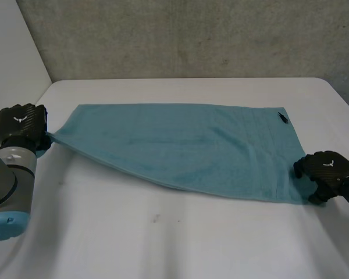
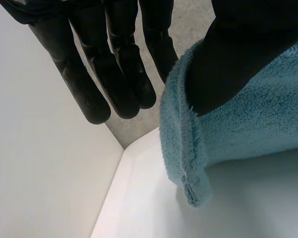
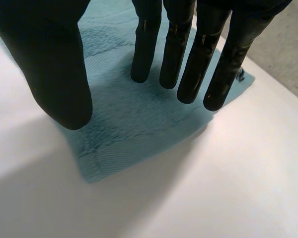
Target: Fold the laundry
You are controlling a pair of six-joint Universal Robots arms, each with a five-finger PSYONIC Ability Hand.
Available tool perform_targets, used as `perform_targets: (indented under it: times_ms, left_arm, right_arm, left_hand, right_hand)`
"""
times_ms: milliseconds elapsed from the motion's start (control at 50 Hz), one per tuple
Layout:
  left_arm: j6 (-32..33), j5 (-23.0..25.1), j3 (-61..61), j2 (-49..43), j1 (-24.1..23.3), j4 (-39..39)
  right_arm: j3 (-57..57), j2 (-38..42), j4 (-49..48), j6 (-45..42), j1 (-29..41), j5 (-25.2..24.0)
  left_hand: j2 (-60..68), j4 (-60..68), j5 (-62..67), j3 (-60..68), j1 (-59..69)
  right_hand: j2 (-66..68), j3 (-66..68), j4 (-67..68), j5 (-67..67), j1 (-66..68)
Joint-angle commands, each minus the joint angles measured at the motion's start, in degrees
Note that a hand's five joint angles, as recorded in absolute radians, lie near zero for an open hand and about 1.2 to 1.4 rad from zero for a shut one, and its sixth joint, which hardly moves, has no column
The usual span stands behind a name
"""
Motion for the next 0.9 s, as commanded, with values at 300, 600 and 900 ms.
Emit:
perform_targets:
  times_ms: [300, 600, 900]
  left_arm:
    - [0.06, 0.09, -0.09, 0.09, -0.08, -0.09]
    - [0.06, 0.18, -0.44, 0.44, -0.17, -0.18]
    - [0.06, 0.18, -0.44, 0.44, -0.26, -0.26]
  right_arm:
    - [-0.51, 2.22, 0.55, 0.42, 0.03, -0.51]
    - [-3.14, 4.32, -1.3, 0.42, 0.21, 0.63]
    - [-4.73, 5.29, -2.26, 0.42, 1.17, 3.27]
  left_hand:
    - [11.08, 11.47, 15.15, 11.42, 14.03]
    - [11.08, 11.47, 15.15, 11.42, 14.03]
    - [11.08, 11.47, 15.15, 11.42, 14.03]
  right_hand:
    - [16.94, 17.52, 17.89, 17.62, 22.27]
    - [17.27, 17.86, 18.23, 17.96, 22.61]
    - [23.67, 24.25, 24.62, 24.35, 29.0]
